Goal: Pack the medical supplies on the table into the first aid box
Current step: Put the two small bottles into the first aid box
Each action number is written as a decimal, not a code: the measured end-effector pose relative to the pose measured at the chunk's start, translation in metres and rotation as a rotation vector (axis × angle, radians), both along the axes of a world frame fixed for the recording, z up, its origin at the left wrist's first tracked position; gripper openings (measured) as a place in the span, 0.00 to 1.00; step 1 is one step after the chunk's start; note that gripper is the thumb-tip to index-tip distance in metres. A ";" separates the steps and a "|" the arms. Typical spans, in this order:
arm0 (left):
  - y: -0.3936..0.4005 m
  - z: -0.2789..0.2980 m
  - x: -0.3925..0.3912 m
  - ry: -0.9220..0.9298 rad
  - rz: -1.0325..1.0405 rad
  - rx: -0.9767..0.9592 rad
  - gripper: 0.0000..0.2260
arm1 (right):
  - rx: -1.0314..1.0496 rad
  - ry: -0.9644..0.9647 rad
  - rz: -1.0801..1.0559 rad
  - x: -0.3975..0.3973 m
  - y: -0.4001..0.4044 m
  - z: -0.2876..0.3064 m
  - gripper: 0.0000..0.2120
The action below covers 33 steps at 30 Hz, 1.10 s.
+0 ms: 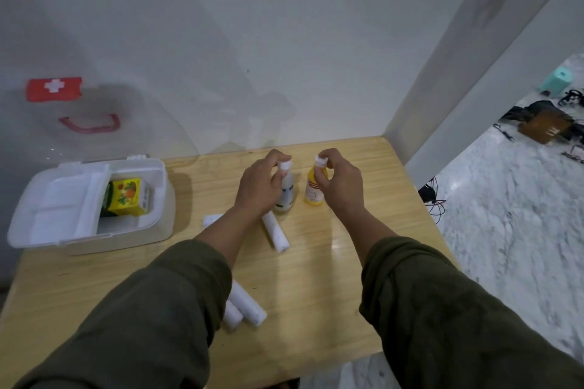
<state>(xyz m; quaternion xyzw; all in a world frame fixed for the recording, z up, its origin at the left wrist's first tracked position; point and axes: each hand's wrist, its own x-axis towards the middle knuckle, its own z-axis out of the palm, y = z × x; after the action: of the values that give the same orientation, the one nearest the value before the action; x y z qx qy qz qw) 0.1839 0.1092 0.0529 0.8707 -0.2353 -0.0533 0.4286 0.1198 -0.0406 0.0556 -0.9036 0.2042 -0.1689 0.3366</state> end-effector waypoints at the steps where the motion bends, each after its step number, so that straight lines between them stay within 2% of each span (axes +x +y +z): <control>1: 0.007 0.002 0.002 -0.002 0.000 0.003 0.11 | 0.003 -0.002 -0.007 0.002 0.006 0.002 0.09; 17: 0.168 0.090 0.078 -0.126 0.049 -0.084 0.10 | 0.024 -0.190 -0.006 0.068 0.176 0.092 0.10; 25: 0.240 0.079 0.100 -0.009 0.104 -0.133 0.09 | 0.052 -0.135 0.077 0.086 0.254 0.087 0.10; 33: 0.245 0.059 0.102 0.095 0.064 -0.158 0.10 | -0.041 -0.027 0.125 0.085 0.276 0.069 0.11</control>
<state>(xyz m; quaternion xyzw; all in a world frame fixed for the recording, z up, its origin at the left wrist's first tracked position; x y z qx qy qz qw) 0.2855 0.3545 0.1123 0.8378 -0.1902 -0.0619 0.5081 0.2044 0.2351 0.1244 -0.9190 0.1390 -0.1640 0.3305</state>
